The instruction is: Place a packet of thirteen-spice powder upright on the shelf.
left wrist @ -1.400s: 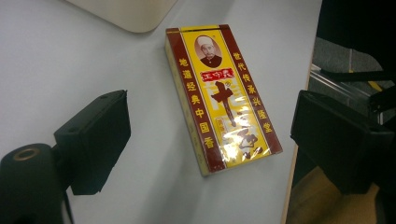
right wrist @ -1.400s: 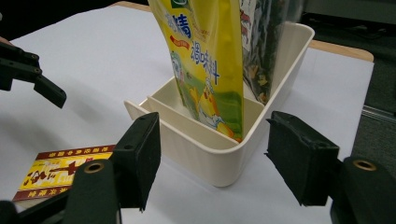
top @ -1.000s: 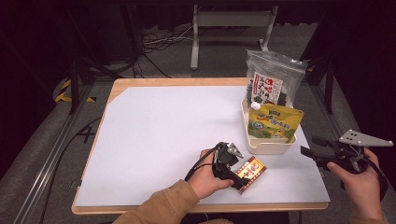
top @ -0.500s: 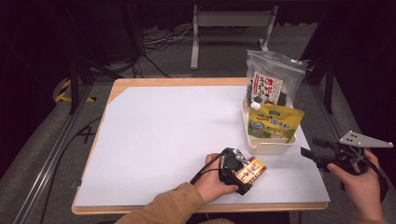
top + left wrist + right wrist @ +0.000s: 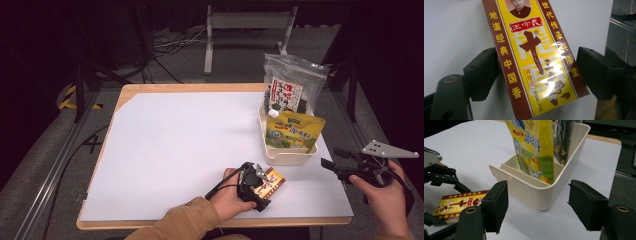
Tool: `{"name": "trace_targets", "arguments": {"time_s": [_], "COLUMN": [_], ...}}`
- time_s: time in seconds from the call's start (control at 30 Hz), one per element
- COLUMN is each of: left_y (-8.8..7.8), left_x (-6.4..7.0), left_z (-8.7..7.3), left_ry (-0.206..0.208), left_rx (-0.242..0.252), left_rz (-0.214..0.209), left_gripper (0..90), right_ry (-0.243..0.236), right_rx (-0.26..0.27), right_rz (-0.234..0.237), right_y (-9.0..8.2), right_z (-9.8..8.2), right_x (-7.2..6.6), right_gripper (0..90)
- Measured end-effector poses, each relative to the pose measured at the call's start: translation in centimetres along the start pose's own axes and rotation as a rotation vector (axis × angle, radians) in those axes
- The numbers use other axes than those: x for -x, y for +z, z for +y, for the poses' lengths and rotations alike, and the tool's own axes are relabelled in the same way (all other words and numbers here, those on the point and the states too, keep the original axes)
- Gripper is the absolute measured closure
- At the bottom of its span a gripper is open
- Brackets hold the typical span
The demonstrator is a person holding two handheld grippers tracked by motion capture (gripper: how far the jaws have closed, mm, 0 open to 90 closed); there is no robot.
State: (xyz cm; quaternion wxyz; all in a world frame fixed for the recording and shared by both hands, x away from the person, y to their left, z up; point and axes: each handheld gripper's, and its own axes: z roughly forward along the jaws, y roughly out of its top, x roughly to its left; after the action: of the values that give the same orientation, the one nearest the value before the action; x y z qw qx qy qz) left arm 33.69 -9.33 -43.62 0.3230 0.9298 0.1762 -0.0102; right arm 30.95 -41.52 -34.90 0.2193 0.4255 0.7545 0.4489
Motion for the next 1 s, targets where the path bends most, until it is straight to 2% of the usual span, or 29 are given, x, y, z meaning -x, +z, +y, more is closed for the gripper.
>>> {"name": "trace_targets", "arguments": {"time_s": [0.17,0.27,0.53,0.63,0.73,0.77,0.87,1.0], "left_y": [-0.3,-0.4,-0.6,-0.9,-0.9,-0.9,-1.2,-2.0], "left_x": [-0.1,-0.4,-0.3,-0.3,-0.2,-0.2,-0.1,0.0], "left_z": [-0.1,-0.2,-0.4,-0.5,-0.6,-0.6,-0.6,-0.7], "left_ry": [-0.004,-0.016,-0.015,-0.007,-0.004,-0.001,0.008,0.021], "left_rx": [-0.010,-0.003,0.007,0.030,0.034,0.039,0.049,0.106], "left_rz": [-0.006,-0.027,-0.013,-0.009,-0.019,-0.014,-0.009,0.000], "left_gripper": [24.3,28.2,30.6,32.2,32.5,32.6,32.7,32.8], "right_ry": [0.003,-0.003,0.000,0.000,0.003,0.009,0.003,-0.005], "right_rx": [-0.005,-0.007,-0.004,0.002,0.004,0.007,0.007,0.010], "right_rz": [0.004,0.008,0.019,0.027,0.035,0.052,0.055,0.059], "right_y": [0.1,0.3,0.0,-0.1,-0.2,-0.2,-0.2,-0.1], "right_z": [0.0,0.1,0.4,0.6,0.8,0.9,1.0,1.3], "right_x": [-0.1,-0.2,-0.6,-0.8,-1.0,-1.2,-1.3,-1.7], "right_gripper": [32.3,32.3,37.9,38.3,40.8,41.6,42.5,43.9]}}
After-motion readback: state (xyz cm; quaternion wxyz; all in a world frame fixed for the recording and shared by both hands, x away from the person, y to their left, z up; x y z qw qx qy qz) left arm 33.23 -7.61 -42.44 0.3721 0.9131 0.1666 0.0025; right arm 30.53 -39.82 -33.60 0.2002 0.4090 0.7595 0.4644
